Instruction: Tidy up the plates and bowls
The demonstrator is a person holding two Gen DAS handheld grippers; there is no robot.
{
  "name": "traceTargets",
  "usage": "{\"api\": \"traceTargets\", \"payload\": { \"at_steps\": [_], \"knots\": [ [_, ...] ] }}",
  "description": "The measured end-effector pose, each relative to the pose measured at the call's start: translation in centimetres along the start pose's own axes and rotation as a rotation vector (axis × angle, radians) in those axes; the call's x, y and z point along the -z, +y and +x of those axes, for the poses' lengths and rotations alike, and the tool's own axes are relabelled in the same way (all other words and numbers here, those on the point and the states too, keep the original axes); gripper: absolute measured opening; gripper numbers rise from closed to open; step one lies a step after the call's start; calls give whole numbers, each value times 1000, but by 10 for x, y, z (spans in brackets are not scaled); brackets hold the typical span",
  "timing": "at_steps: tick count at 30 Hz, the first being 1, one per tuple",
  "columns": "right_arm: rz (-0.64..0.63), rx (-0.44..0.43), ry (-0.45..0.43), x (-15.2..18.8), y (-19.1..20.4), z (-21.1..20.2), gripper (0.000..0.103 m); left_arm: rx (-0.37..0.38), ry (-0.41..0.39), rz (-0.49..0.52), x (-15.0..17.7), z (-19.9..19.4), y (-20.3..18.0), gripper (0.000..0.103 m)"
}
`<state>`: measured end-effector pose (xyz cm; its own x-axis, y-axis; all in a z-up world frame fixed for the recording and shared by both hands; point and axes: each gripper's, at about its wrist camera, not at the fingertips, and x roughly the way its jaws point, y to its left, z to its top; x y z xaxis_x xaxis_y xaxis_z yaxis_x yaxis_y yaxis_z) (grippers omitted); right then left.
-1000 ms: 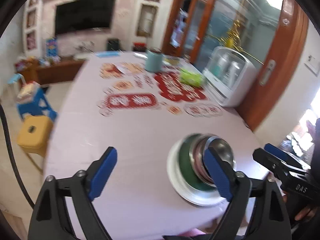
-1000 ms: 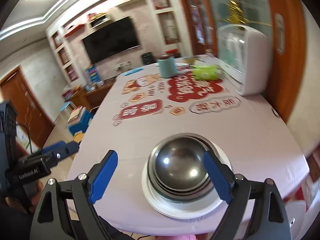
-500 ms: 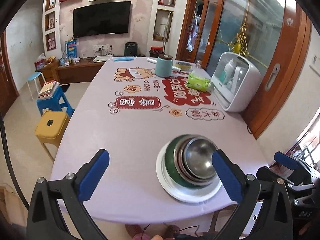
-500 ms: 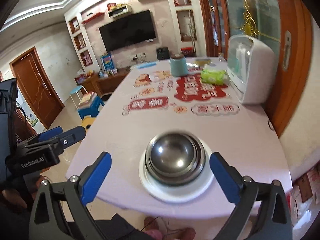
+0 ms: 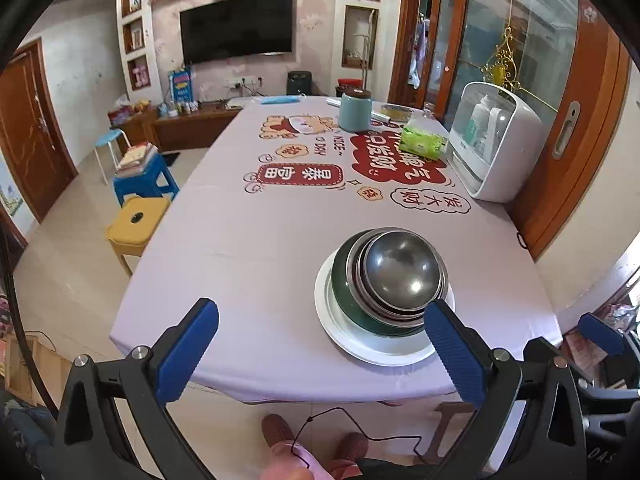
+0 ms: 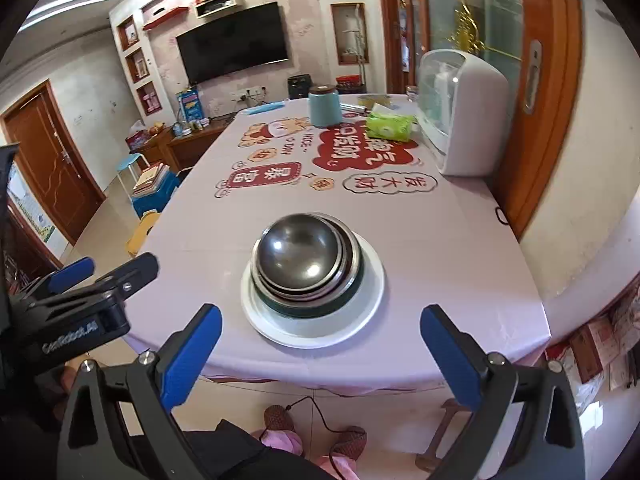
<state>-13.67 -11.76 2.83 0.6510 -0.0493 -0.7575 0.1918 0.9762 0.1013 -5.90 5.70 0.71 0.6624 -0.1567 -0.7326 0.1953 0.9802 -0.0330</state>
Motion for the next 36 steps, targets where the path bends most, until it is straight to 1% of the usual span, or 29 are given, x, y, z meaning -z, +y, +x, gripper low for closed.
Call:
{"api": "traceTargets", "payload": {
  "at_steps": [5, 8, 18, 24, 36],
  "knots": [
    [-33, -29, -36, -2, -1, -2, 100, -48, -36, 12, 3, -6, -13, 102],
    [-41, -43, -47, -5, -4, -1, 100, -68, -59, 8, 1, -11, -15, 102],
    [-62, -69, -74, -14, -7, 5, 100, -98, -114, -4, -8, -12, -21, 102],
    [-61, -71, -75, -16, -9, 7, 100, -100, -119, -1, -13, -7, -25, 102],
    [-60, -71, -52, -26, -16, 20, 100, -101, -92, -2, -20, 7, -30, 102]
  ]
}}
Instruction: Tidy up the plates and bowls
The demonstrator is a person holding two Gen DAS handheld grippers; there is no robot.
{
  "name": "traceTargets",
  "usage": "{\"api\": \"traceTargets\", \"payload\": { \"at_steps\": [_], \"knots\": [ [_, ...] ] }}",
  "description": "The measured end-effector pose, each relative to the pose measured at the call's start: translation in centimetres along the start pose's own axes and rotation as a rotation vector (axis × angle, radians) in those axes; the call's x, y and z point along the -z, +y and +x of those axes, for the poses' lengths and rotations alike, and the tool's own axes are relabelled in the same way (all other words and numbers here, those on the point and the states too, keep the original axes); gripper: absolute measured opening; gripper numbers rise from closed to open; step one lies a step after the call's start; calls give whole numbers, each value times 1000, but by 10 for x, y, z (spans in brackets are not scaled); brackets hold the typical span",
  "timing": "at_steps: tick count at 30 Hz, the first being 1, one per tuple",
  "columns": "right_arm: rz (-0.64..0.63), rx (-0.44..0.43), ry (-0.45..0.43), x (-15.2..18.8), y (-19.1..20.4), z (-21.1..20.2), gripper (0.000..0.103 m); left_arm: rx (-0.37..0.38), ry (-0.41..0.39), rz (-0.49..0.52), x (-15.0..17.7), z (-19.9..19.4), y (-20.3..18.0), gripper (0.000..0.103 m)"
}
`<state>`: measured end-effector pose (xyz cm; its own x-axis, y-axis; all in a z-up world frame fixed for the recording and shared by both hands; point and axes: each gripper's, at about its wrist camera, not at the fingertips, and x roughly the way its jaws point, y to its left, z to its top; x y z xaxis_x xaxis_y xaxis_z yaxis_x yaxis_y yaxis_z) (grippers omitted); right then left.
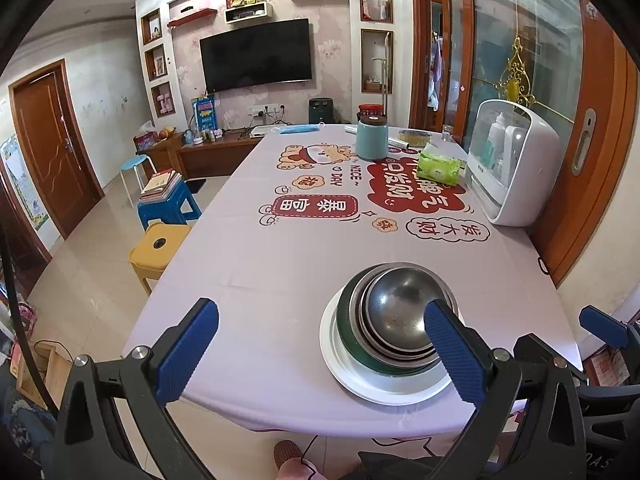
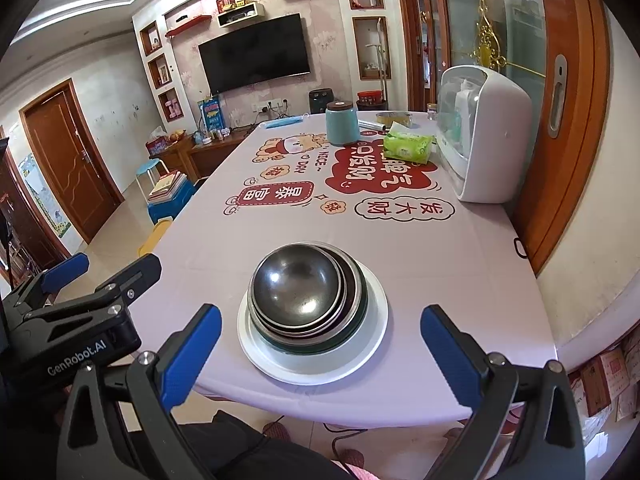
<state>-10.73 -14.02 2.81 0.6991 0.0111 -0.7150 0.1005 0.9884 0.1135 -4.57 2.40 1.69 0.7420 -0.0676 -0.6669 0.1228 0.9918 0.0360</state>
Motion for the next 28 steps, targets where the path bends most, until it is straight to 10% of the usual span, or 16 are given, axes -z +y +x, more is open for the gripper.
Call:
{"api": "traceTargets", "payload": {
  "at_steps": [28],
  "knots": [
    [33, -6, 61, -4, -32, 16, 101, 1, 46, 9, -1, 17, -24, 102]
  ]
}}
